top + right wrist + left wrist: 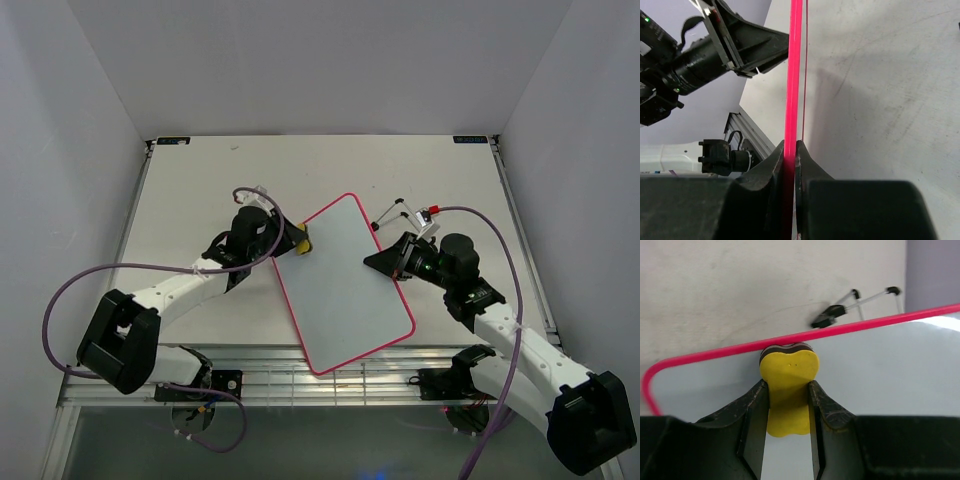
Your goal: Erase the whiteboard
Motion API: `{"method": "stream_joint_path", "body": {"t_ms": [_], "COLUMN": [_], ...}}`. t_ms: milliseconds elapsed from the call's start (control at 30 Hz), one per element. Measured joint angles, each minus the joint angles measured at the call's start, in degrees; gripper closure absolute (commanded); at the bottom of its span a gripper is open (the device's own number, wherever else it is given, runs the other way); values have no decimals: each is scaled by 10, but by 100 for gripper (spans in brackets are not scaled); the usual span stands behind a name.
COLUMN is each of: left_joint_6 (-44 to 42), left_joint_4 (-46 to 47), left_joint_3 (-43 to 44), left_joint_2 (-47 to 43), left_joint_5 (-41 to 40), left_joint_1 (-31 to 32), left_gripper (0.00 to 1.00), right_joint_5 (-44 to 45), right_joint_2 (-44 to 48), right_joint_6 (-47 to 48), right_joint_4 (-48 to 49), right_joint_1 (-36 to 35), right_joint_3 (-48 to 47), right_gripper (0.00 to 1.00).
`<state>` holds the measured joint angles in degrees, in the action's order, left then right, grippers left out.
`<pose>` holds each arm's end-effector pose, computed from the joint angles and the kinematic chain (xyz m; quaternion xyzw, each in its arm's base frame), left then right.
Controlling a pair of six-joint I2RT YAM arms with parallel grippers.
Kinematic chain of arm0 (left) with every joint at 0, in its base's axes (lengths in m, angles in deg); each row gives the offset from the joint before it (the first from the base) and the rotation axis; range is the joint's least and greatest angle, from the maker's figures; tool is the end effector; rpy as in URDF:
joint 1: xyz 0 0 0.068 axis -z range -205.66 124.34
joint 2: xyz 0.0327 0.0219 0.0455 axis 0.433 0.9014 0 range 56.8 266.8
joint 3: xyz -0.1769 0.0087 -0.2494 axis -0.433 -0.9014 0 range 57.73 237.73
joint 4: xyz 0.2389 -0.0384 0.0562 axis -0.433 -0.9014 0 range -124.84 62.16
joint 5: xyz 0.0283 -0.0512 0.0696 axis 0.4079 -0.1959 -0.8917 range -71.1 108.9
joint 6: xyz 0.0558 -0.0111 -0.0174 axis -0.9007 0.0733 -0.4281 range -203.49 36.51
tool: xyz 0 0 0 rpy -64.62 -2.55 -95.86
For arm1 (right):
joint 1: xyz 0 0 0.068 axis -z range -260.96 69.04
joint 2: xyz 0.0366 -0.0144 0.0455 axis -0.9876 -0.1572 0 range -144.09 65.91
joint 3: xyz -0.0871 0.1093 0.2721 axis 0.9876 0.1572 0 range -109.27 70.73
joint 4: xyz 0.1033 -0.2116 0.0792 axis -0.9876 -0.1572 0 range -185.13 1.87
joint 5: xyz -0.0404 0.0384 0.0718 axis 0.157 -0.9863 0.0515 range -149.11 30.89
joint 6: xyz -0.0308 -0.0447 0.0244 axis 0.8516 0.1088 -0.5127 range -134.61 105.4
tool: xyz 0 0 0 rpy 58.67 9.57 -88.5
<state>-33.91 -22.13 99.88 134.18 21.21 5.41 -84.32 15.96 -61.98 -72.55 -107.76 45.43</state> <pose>0.2394 -0.1462 0.2622 -0.1289 0.8541 -0.3391 0.3726 0.1481 0.0955 0.2820 -0.0068 0.7558 0.5144 0.4051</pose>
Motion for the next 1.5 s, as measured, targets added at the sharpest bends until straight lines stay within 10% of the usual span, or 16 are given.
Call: {"method": "stream_joint_path", "body": {"t_ms": [767, 1500], "left_joint_6": [24, 4], "left_joint_4": [-103, -95], "left_joint_3": [-114, 60], "left_joint_2": [-121, -9], "left_joint_5": [-20, 31], "left_joint_1": [-50, -5], "left_gripper": [100, 100], "right_joint_5": [10, -22], "right_joint_2": [19, -8], "right_joint_6": [10, 11], "right_joint_4": [-22, 8], "right_joint_1": [-3, 1], "right_joint_3": [-12, -12], "right_gripper": [92, 92]}}
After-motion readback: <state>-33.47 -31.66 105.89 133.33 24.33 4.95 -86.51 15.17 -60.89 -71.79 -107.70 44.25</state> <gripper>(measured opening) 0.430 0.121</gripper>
